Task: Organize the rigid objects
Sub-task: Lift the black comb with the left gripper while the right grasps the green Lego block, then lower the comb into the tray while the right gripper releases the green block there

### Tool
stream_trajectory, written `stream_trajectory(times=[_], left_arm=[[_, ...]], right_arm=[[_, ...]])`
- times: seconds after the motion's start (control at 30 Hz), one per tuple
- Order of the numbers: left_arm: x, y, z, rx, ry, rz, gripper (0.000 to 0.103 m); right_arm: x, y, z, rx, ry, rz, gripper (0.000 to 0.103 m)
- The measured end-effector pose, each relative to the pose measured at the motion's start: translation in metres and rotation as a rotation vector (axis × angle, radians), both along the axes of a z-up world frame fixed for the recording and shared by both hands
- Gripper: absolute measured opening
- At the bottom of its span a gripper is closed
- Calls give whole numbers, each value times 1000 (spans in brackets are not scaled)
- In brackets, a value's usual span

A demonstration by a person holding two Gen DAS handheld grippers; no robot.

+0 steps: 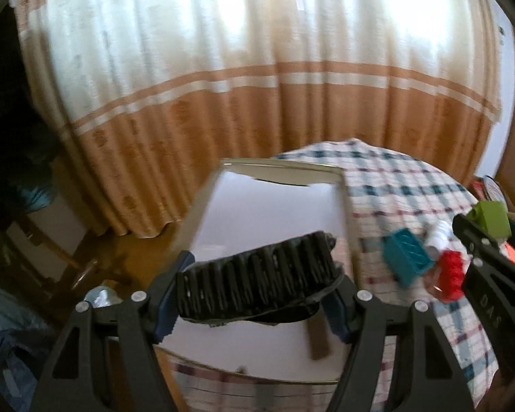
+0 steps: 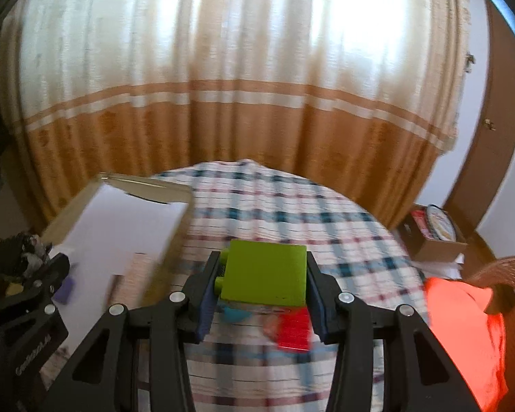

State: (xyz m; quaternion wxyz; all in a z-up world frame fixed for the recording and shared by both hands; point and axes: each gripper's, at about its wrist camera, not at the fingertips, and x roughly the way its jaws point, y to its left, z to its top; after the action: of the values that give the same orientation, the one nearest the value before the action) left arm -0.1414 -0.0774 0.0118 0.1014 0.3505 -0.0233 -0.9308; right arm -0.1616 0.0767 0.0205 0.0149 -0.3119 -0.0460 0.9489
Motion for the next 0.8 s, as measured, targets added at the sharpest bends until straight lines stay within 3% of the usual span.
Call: stream_trajectory(times=[0.33, 0.8], left_arm=[[6, -52, 3, -44, 11, 166, 70], [12, -81, 4, -88, 5, 285, 70]], right_arm=[[-8, -56, 2, -66, 13, 168, 48], [-26, -97, -5, -127, -12, 283, 48]])
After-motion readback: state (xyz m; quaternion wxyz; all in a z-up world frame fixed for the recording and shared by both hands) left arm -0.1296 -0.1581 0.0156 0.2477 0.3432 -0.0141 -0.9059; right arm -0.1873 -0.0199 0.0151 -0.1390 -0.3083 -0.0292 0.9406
